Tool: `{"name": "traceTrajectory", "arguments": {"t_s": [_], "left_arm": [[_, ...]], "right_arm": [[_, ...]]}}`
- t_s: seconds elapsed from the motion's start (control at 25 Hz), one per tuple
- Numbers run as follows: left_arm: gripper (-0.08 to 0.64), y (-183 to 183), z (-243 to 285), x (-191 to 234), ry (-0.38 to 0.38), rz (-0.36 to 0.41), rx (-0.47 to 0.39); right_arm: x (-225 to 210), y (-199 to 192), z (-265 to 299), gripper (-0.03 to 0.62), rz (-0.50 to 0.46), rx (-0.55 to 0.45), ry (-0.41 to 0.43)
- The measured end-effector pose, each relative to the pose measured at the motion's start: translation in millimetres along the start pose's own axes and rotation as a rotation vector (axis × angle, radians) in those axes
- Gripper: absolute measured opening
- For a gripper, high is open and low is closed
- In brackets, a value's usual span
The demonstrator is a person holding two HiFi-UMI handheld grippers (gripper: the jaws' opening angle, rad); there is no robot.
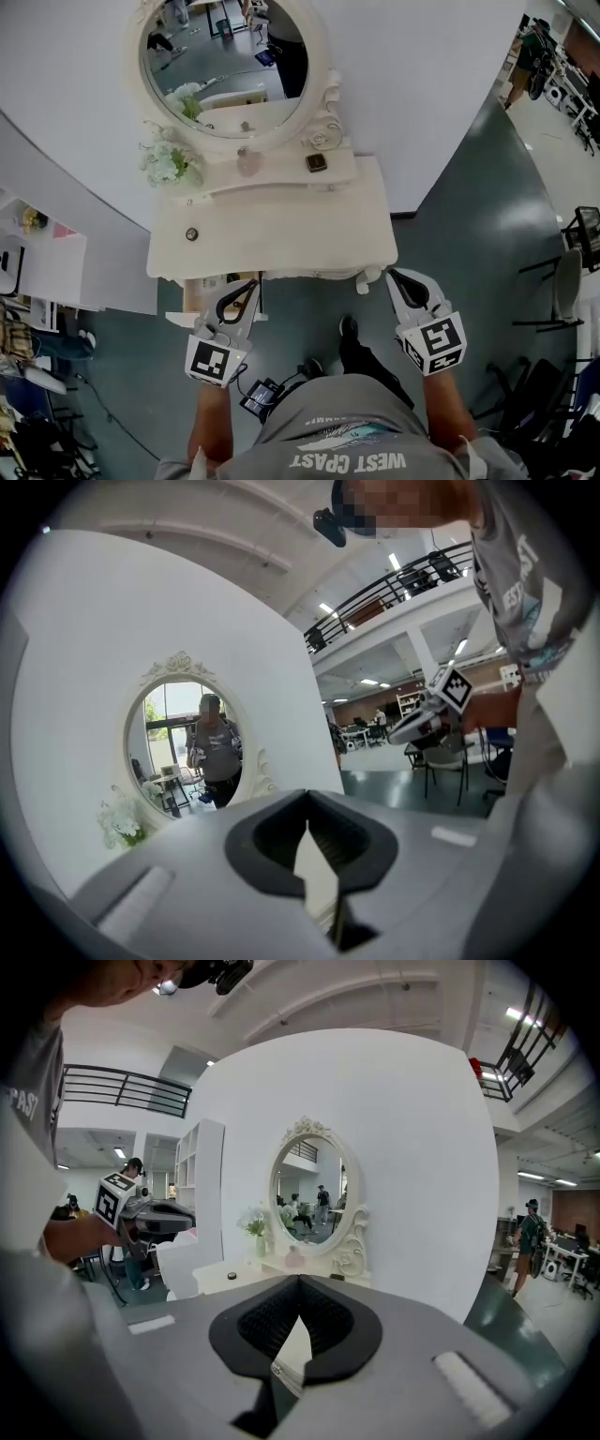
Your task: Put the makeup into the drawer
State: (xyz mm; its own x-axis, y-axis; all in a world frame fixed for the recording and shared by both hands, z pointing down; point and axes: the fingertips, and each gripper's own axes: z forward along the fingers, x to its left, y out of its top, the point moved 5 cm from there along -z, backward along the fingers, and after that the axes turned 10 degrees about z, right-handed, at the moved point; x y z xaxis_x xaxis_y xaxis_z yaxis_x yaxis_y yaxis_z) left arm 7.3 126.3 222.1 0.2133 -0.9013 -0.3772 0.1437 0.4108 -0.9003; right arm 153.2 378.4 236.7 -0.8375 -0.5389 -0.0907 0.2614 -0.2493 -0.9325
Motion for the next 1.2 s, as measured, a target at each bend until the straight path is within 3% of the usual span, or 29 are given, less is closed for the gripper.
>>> {"name": "traceTrajectory", "arguments": {"t_s": [0.48,0.76,1.2], "left_arm": [[0.002,2.8,83.5,37.5,0.139,-0.031,0.085],[0.002,5.3,105.9,52.7,0.234,-0.047,0.155],[0.002,-5.1,112.3,68.9,0.301,-0.053,0.214]], "right_arm": [[-80.3,36.7,109.4,0.002,-0.036,0.014,0.16],[-109.8,51.7,160.0,0.002,-0.046,0.019,0.255],[-135.4,58.1,216.6,0.002,-0.042,0.03,0.278]]}}
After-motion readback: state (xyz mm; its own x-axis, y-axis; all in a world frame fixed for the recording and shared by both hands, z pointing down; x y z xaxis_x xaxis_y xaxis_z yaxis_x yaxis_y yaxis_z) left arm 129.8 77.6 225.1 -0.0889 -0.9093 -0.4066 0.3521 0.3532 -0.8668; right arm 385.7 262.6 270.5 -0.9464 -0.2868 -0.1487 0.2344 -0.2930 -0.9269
